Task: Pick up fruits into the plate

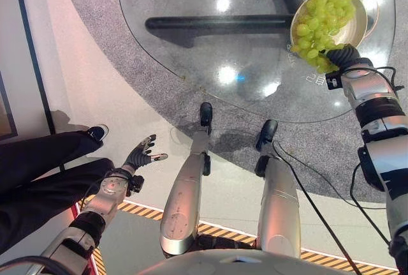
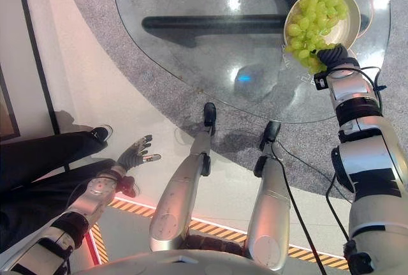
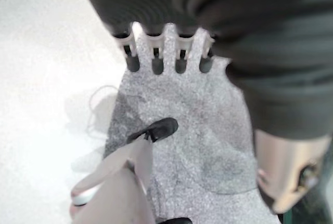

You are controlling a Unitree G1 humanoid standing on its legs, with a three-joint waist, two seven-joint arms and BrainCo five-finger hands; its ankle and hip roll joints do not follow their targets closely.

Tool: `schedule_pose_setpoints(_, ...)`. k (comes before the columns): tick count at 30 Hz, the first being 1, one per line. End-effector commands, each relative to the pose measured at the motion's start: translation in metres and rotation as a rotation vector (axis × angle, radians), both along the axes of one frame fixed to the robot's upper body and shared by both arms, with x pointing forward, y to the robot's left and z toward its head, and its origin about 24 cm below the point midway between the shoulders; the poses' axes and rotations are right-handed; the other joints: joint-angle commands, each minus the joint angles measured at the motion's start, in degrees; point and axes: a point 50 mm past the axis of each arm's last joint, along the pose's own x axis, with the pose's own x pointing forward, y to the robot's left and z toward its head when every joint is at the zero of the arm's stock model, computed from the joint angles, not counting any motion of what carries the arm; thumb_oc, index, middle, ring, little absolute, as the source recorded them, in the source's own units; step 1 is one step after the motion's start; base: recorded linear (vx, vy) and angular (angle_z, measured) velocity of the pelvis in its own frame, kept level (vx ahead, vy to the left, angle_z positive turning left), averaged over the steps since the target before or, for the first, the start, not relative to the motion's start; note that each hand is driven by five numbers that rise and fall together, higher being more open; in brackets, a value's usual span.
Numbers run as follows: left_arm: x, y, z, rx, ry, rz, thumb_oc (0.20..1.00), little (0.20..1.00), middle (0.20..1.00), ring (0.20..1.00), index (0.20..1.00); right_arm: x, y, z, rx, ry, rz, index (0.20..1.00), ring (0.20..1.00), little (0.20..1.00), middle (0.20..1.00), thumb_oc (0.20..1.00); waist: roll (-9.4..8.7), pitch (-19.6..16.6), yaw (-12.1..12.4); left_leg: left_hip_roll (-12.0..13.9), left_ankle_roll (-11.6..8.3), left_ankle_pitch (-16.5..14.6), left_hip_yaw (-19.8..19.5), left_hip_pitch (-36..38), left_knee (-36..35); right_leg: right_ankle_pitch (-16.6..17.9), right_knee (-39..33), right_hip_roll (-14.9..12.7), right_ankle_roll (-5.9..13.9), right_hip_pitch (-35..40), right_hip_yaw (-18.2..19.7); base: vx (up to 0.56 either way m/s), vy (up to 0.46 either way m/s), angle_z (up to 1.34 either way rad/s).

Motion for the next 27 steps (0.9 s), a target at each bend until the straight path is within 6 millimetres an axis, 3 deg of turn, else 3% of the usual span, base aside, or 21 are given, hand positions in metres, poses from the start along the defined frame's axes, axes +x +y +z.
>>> schedule_pose_setpoints(1,-0.002,-0.016,-0.006,-0.057,-0.002,-0.009,1.000,1.000,1.000,1.000,1.000,-0.019,-0.042,0.024,-0.164,-0.022,-0.154,0.200,0.200,0.200,0.200,0.200,3.68,-1.72,-0.78,-3.68,0.69,-8.49,-0.24,-0.76,6.13,2.08,-4.80,4.87,-2.20,2.09,-3.48,0.00,0.000,0.00)
schedule_pose_setpoints(2,-0.001,-0.016,-0.005,-0.057,-0.002,-0.008,1.000,1.000,1.000,1.000,1.000,-0.020,-0.043,0.025,-0.175,-0.022,-0.163,0.200,0.200,0.200,0.200,0.200,3.68,-1.72,-0.83,-3.62,0.69,-8.50,-0.21,-0.81,6.14,2.07,-4.76,4.96,-2.22,1.96,-3.36,0.00,0.000,0.00)
schedule_pose_setpoints(3,-0.002,-0.015,-0.005,-0.058,-0.003,-0.008,1.000,1.000,1.000,1.000,1.000,-0.021,-0.044,0.026,-0.184,-0.023,-0.169,0.470,0.470,0.470,0.470,0.470,3.68,-1.72,-0.88,-3.60,0.70,-8.47,-0.20,-0.82,6.09,2.14,-4.76,5.01,-2.18,1.87,-3.34,0.00,0.000,0.00)
schedule_pose_setpoints(4,-0.002,-0.015,-0.005,-0.059,-0.005,-0.009,1.000,1.000,1.000,1.000,1.000,-0.021,-0.046,0.026,-0.194,-0.029,-0.182,1.000,1.000,1.000,1.000,1.000,3.68,-1.72,-0.94,-3.57,0.72,-8.37,-0.13,-0.77,5.88,2.31,-4.93,5.15,-2.14,1.83,-3.21,-0.04,-0.003,0.00)
schedule_pose_setpoints(13,-0.002,-0.017,-0.006,-0.067,-0.003,-0.008,1.000,1.000,1.000,1.000,1.000,-0.024,-0.050,0.032,-0.224,-0.081,-0.268,1.000,1.000,1.000,1.000,1.000,3.69,-1.72,-1.37,-3.23,0.67,-8.19,0.28,0.81,4.57,2.46,-5.95,5.42,-2.07,3.13,-2.80,-0.01,0.001,-0.01)
schedule_pose_setpoints(25,-0.006,-0.007,-0.012,-0.050,0.053,0.008,1.000,1.000,1.000,1.000,1.000,-0.026,-0.048,0.020,-0.158,-0.137,-0.260,1.000,1.000,1.000,1.000,1.000,0.45,-1.72,-2.29,-2.03,0.57,-9.08,0.73,7.27,3.39,2.91,-8.57,5.91,-2.29,9.99,-3.00,0.00,0.000,0.00)
schedule_pose_setpoints(27,-0.010,-0.002,-0.017,-0.050,0.088,0.023,1.000,1.000,1.000,1.000,1.000,-0.030,-0.050,0.004,-0.119,-0.141,-0.256,1.000,1.000,1.000,1.000,1.000,-0.68,-1.72,-2.78,-1.51,0.37,-9.85,1.03,10.96,3.07,2.29,-9.20,6.23,-2.35,13.79,-3.02,0.07,0.012,-0.07)
